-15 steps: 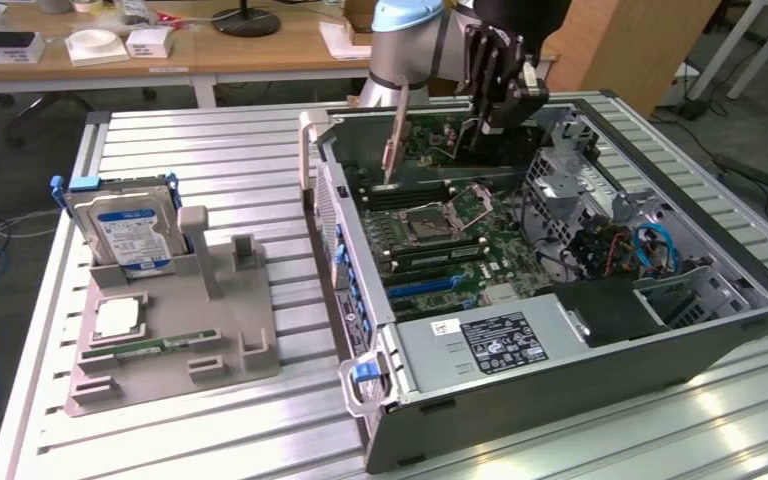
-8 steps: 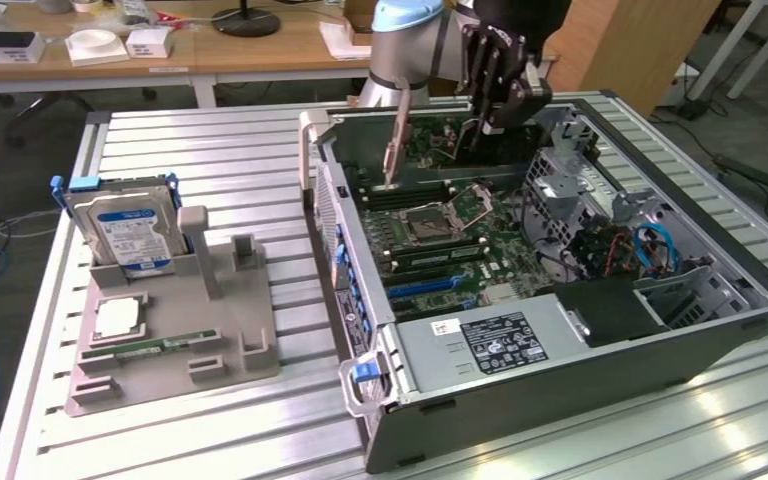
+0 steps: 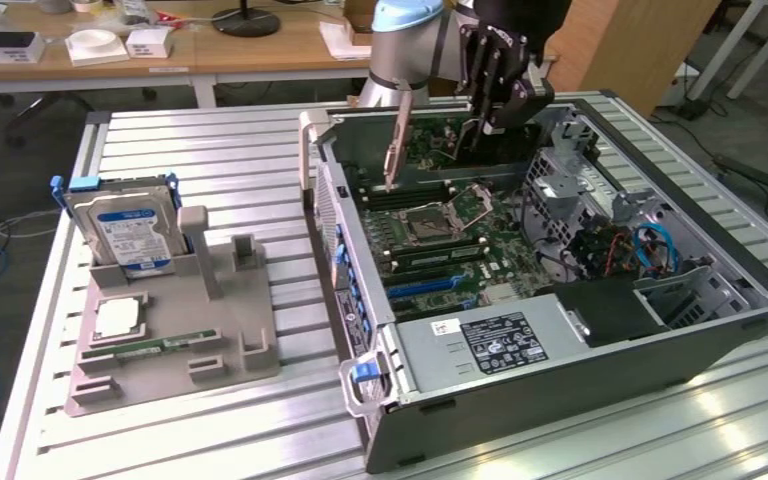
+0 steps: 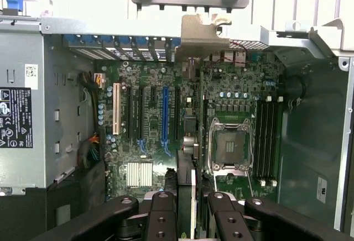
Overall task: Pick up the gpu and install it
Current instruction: 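Insert the gpu into the slot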
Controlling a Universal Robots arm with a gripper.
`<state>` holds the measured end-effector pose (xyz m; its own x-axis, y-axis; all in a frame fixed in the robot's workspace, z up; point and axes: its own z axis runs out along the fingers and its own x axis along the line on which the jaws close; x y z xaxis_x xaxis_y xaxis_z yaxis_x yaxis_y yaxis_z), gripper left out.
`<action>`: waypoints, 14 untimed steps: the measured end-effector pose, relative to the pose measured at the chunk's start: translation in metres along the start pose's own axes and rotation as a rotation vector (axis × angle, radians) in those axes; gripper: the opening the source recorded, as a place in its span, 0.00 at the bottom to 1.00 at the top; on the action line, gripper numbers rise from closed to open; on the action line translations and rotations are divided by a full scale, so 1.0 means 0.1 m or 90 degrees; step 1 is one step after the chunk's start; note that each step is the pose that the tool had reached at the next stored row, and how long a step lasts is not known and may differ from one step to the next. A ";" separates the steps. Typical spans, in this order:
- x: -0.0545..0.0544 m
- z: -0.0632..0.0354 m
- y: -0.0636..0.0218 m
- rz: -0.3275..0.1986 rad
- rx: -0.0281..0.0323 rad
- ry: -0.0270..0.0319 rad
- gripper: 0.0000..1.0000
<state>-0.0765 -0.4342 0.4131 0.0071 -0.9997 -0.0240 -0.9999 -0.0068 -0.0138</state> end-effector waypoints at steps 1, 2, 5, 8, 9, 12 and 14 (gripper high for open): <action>0.00 0.000 0.000 0.000 0.0000 0.0000 0.26; 0.00 0.000 0.002 0.000 0.0001 0.0000 0.26; 0.00 0.000 0.017 0.000 0.0033 0.0015 0.26; 0.00 0.002 0.021 0.000 0.0126 0.0018 0.26; 0.00 0.005 0.021 0.000 0.0154 0.0017 0.26; 0.00 0.007 0.020 -0.001 0.0176 0.0018 0.26; 0.00 0.007 0.021 0.000 0.0177 0.0018 0.26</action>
<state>-0.0786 -0.4342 0.4125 0.0078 -0.9997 -0.0212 -0.9991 -0.0069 -0.0416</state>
